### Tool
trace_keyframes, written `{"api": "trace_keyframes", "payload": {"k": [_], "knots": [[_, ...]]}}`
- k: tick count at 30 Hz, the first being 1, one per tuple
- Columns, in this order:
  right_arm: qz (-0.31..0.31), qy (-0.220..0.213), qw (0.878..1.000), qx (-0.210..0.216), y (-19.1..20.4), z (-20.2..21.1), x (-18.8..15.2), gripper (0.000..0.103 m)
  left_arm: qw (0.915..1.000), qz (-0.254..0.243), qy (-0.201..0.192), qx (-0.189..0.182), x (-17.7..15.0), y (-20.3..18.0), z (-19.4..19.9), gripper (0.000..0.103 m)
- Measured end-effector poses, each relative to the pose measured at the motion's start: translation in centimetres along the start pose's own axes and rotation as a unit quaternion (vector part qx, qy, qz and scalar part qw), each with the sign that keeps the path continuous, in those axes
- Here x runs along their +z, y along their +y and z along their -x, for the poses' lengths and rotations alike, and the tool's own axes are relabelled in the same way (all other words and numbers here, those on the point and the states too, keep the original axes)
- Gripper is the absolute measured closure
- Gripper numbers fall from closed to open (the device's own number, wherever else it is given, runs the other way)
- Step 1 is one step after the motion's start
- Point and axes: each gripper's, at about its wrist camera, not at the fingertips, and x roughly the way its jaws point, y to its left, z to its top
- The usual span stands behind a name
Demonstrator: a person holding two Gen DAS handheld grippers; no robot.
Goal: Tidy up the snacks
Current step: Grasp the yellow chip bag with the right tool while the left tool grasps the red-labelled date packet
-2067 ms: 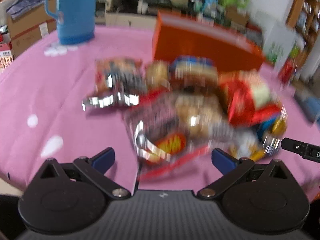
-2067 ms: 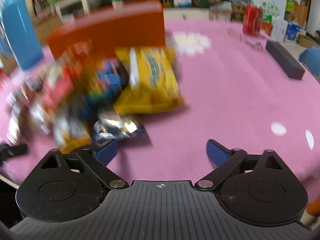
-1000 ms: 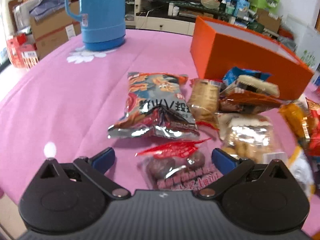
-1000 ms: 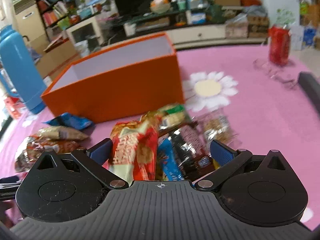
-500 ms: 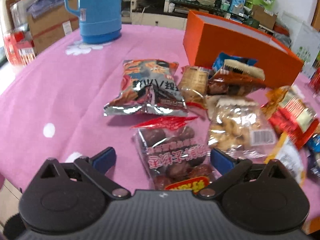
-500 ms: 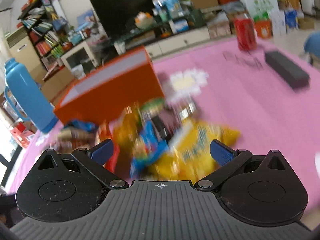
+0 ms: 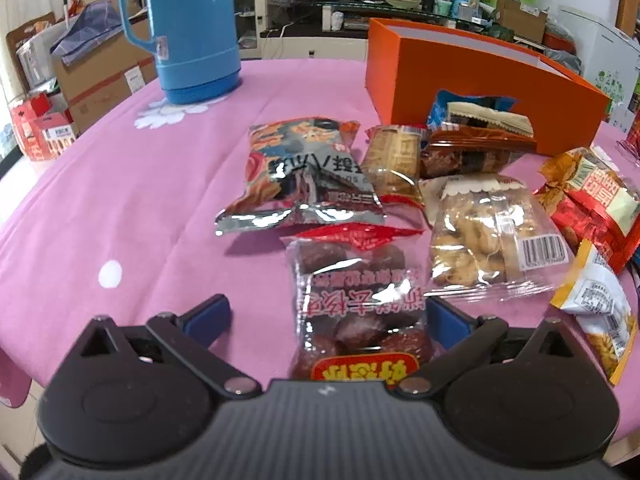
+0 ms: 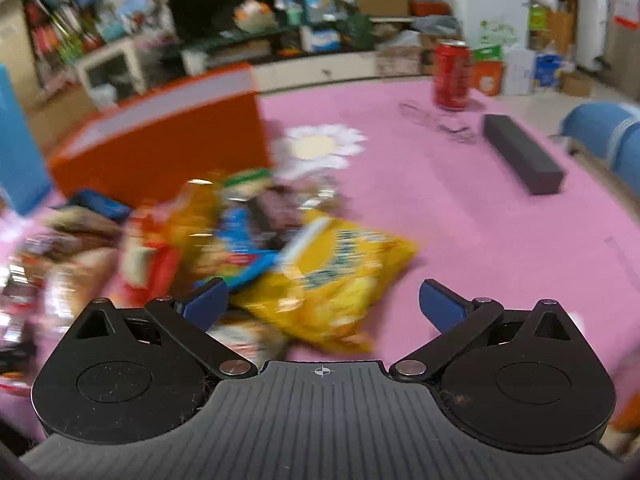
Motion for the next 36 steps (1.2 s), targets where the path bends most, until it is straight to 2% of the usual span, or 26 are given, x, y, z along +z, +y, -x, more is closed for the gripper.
{"api": "trace_keyframes", "payload": {"k": [2,4,8,11,13,14,16,18,22,23,28,32,36], "knots": [[-0.025,0.004,1.0,-0.014,-1.4,-0.8,0.7,0.011,1.0,-0.002,-0.003,0.0,0.0,-0.1,-0.1,0.001],[-0.058,0.011,0.998,-0.005,-2.5,-1.9,1.6,0.011,1.0,-0.002,-0.004,-0.001,0.0,-0.2,-0.1,0.001],[-0.031,0.028,0.999,-0.002,-2.2,-4.3,2.5,0.01,1.0,-0.007,-0.001,-0.006,0.1,-0.2,0.0,0.001],[-0.039,0.042,0.998,-0.019,-3.5,-5.0,1.8,0.011,0.9999,-0.005,0.006,-0.01,0.0,0.1,0.3,0.001],[-0.056,0.046,0.996,-0.046,-4.8,-4.8,1.2,0.012,0.9998,0.007,0.01,-0.017,-0.2,0.4,0.7,0.001],[-0.068,0.043,0.996,-0.047,-5.4,-4.5,1.2,0.012,0.9996,0.017,0.013,-0.021,-0.2,0.6,1.0,0.001],[-0.083,0.027,0.996,-0.016,-6.0,-3.6,1.0,0.011,0.9987,0.031,0.014,-0.039,-0.3,0.9,1.4,0.001],[-0.069,0.021,0.997,-0.01,-5.5,-3.2,0.8,0.01,0.9986,0.03,0.015,-0.041,0.0,0.6,1.2,0.001],[-0.058,0.045,0.997,-0.001,-4.6,-4.3,0.5,0.011,0.9999,0.004,0.007,-0.007,0.3,-0.2,0.2,0.005],[-0.049,0.044,0.998,-0.001,-4.3,-4.5,0.6,0.011,1.0,-0.005,0.005,0.002,0.2,-0.3,0.0,0.002],[0.016,0.067,0.997,-0.031,-2.7,-5.8,-0.1,0.009,0.9999,-0.011,-0.001,-0.001,0.1,0.0,-0.2,0.001],[0.005,0.053,0.998,-0.04,-3.4,-5.7,-0.1,0.009,0.9999,-0.012,0.003,-0.008,0.1,0.4,-0.2,0.001],[0.008,0.06,0.997,-0.038,-3.8,-5.9,0.3,0.01,0.9998,-0.016,0.001,-0.01,0.0,0.2,0.0,0.003]]}}
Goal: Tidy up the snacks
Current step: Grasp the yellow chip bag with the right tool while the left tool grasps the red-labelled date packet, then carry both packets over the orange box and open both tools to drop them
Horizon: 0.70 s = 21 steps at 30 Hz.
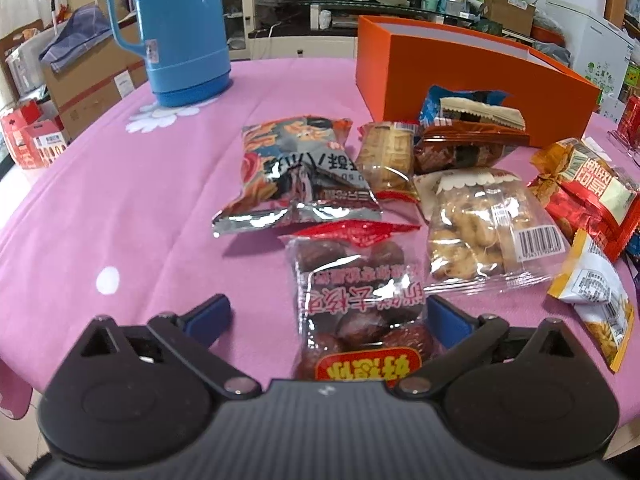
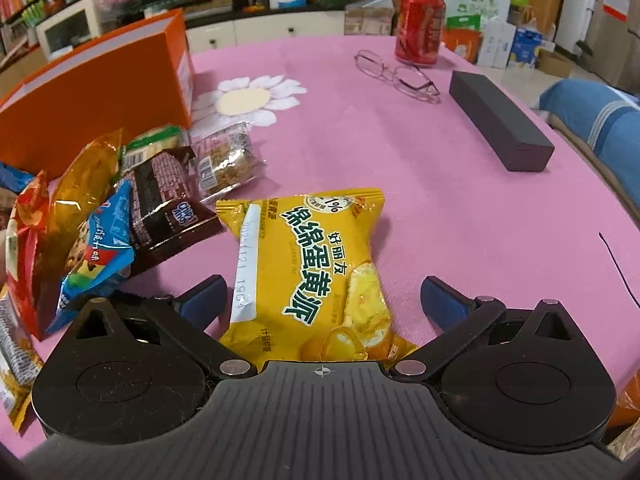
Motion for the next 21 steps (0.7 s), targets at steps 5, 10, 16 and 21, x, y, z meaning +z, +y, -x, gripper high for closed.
{"api": "trace_keyframes", "payload": {"k": [5,10,16,21], "knots": [[0.009,-0.031,0.999,0.009,0.1,0.8,-0.3,0.069,0.9991,-0.023,-0.021,-0.027,0.0,-0.9,1.0,0.047],[-0.042,-0.041,0.998,0.039,-1.3,1.9,-0.7,0.073,0.9988,0.003,-0.011,-0.048,-0.3,0.3,2.7,0.049],[-0.057,-0.104,0.99,0.079,-1.0,6.0,0.2,0.073,0.9924,0.024,-0.062,-0.104,4.1,0.1,5.8,0.049],[-0.01,-0.15,0.978,0.144,3.4,6.9,6.1,0.073,0.9862,0.036,-0.096,-0.13,11.9,-2.7,2.8,0.049]]}}
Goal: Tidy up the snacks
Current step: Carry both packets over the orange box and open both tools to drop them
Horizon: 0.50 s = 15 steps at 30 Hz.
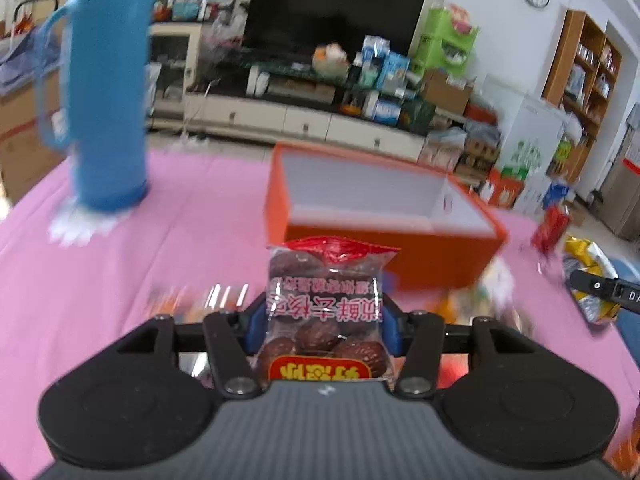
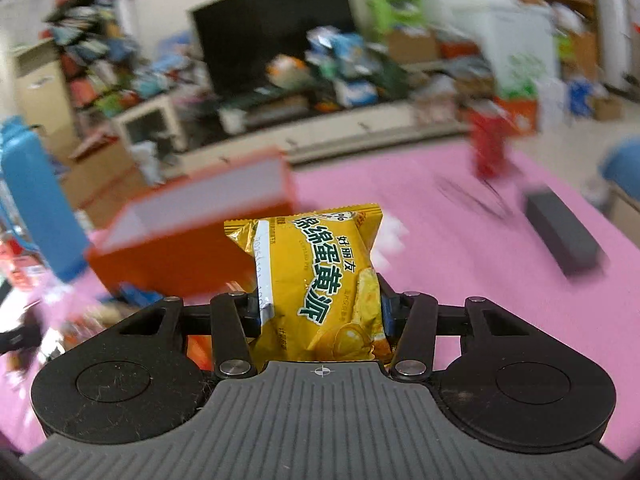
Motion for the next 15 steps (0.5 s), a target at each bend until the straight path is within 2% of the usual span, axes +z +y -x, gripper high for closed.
{"api": "trace_keyframes", "payload": {"k": [4,7,11,15], "knots": [[0.044,-0.024,0.998,0.028,3.6,-5.4,5.1,0.073,0.9999,0.005,-0.015,0.003,5.0,-1.5,-5.9,0.049],[0.063,-0.028,0.997,0.037,5.8,-11.2,8.2,0.073,0.9996,-0.004,-0.026,0.006,7.8,-2.4,-10.0,0.049],[0.098,0.013,0.994,0.046,8.7,-19.2,10.2,0.073,0.9998,-0.015,-0.001,0.014,9.7,-2.6,-15.0,0.049],[0.148,0.068,0.986,0.043,10.6,-24.1,9.4,0.073,0.9986,-0.035,0.034,0.022,9.2,-2.0,-18.3,0.049]]}}
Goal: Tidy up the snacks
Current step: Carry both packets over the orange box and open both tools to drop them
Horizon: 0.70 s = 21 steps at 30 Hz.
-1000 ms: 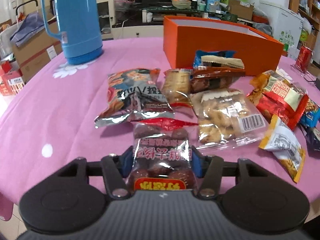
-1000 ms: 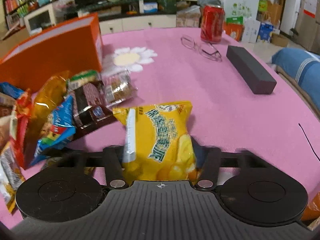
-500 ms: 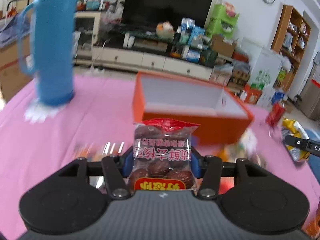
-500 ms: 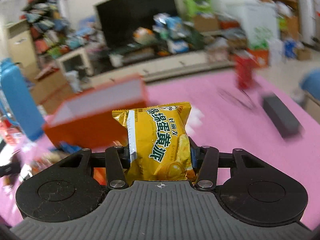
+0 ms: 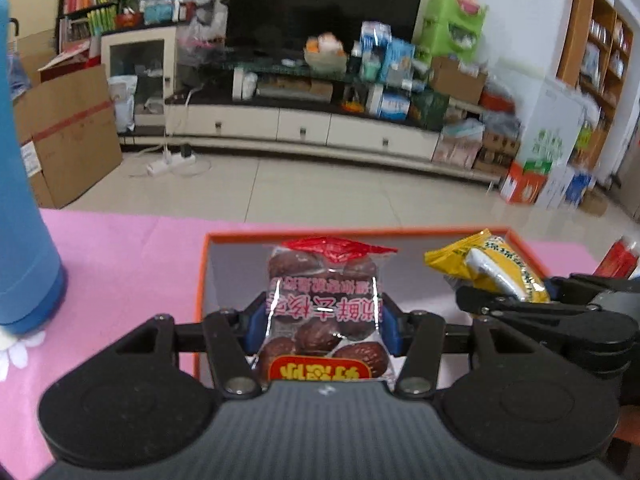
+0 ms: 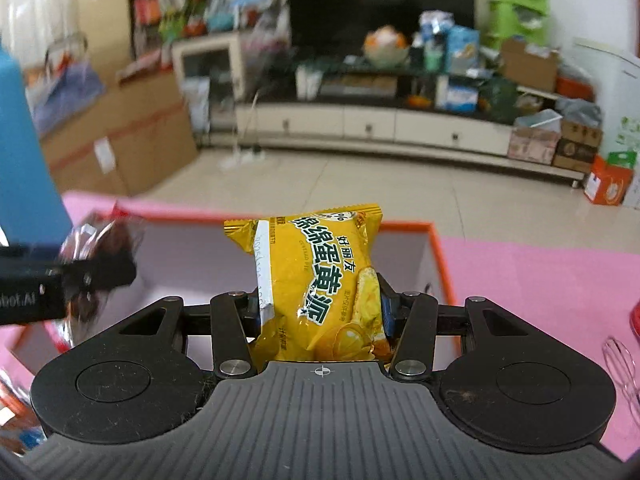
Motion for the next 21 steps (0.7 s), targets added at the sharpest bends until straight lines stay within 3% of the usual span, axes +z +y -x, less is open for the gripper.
{"api": "trace_keyframes", "payload": {"k": [1,4,7,13,16,20,21], "knots": [[0.005,0.013,1.0,-0.001,0.1,-0.7,-0.2,0.073,0.9999,-0.005,0.012,0.004,-0.4,0.2,-0.7,0.049],[0.004,0.054,0.998,0.009,0.1,-1.9,-1.4,0.072,0.9976,-0.062,0.0,0.029,-1.6,-0.6,-0.5,0.042],[0.018,0.086,0.996,0.001,0.9,-2.0,-2.5,0.068,0.9954,-0.091,-0.007,0.027,-2.1,-0.6,0.1,0.038],[-0.053,0.102,0.993,0.026,0.4,0.2,-4.3,0.062,0.9903,-0.135,-0.012,0.032,-2.2,-0.4,0.4,0.037],[-0.056,0.112,0.992,0.022,0.9,1.0,-5.0,0.061,0.9912,-0.128,-0.003,0.031,-2.0,-0.4,0.6,0.037],[-0.057,0.031,0.998,-0.004,0.9,4.1,-3.6,0.061,0.9931,-0.092,-0.07,0.02,-1.7,0.0,5.8,0.033],[-0.071,0.003,0.997,0.007,0.5,5.7,-3.1,0.059,0.9938,-0.077,-0.079,0.01,-1.8,0.3,7.3,0.025]]}}
